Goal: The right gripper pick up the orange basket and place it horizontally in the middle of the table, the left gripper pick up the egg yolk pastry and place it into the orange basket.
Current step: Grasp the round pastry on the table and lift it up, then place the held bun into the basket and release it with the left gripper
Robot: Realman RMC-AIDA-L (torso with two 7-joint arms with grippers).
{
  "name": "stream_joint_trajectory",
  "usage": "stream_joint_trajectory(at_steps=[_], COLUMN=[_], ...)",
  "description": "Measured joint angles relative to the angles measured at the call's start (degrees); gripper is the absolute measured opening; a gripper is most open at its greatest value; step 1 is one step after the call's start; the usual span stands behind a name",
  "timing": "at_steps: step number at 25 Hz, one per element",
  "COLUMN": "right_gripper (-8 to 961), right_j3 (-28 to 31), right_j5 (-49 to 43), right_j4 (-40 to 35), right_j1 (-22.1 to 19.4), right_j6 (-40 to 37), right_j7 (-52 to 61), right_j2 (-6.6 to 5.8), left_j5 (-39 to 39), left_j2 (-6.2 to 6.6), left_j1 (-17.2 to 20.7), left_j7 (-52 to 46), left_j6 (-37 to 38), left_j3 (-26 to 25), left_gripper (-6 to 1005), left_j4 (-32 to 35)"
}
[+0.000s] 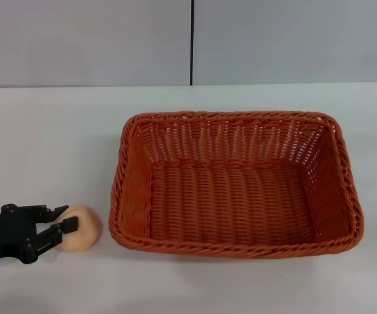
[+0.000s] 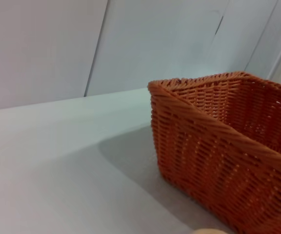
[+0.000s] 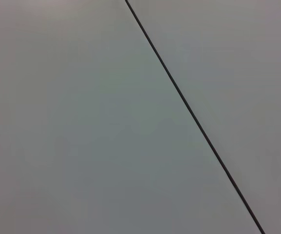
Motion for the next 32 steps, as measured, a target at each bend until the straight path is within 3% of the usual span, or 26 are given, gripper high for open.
stream_joint_trajectory(at_steps=[5, 10, 11, 12, 15, 16, 17, 23, 25, 26, 28, 30, 32], right_gripper=[524, 524, 524, 524, 524, 524, 524, 524, 524, 524, 524, 524, 524], right_j3=[0.00, -0.03, -0.10, -0.10, -0.33, -0.43, -0.43, -0.53, -0.53, -0.53, -0.53, -0.51, -0.39], right_j5=[0.00, 0.00, 0.01, 0.01, 0.02, 0.01, 0.01, -0.08, -0.08, -0.08, -0.08, -0.08, -0.06], right_j4=[0.00, 0.00, 0.00, 0.00, 0.21, 0.91, 0.91, 1.59, 1.59, 1.59, 1.59, 1.58, 1.59], right_j1=[0.03, 0.04, 0.05, 0.05, 0.08, 0.21, 0.21, 0.57, 0.57, 0.58, 0.57, 0.47, 0.32], right_j6=[0.01, 0.01, -0.01, -0.01, -0.05, -0.10, -0.10, -0.44, -0.58, -0.61, -0.62, -0.63, -0.63], right_j7=[0.00, -0.01, -0.01, -0.01, -0.01, 0.00, 0.00, -0.01, 0.14, 0.29, 0.32, 0.36, 0.37], right_j2=[0.00, 0.14, 0.23, 0.23, 0.36, 0.34, 0.34, 0.24, 0.24, 0.25, 0.26, 0.35, 0.40], left_j5=[-0.38, -0.40, -0.47, -0.47, -0.75, -1.34, -1.34, -2.87, -2.87, -2.74, -2.80, -2.92, -2.92], left_j2=[0.02, 0.03, -0.29, -0.29, -1.73, -2.86, -2.86, -5.97, -5.97, -7.10, -7.41, -7.78, -7.78], left_j1=[0.02, 0.41, 0.42, 0.42, -0.66, -1.99, -1.99, -7.95, -7.95, -10.26, -11.41, -13.88, -13.88], left_j7=[0.05, 0.11, 0.11, 0.11, -0.44, -0.85, -0.85, -1.23, -1.23, -0.89, -0.85, -0.50, -0.50], left_j6=[-0.80, -0.82, -1.57, -1.57, -4.02, -5.83, -5.83, -12.05, -12.05, -14.51, -14.92, -14.41, -14.41], left_j3=[-2.77, -12.98, -17.55, -17.55, -24.57, -27.32, -27.32, -27.36, -27.36, -24.30, -21.47, -14.35, -14.35], left_gripper=[262, 202, 195, 188, 169, 166, 162, 140, 133, 129, 124, 119, 119], left_j4=[-0.03, -1.06, -1.64, -1.64, -2.54, -2.88, -2.88, -3.07, -3.07, -2.83, -2.40, -0.56, -0.56])
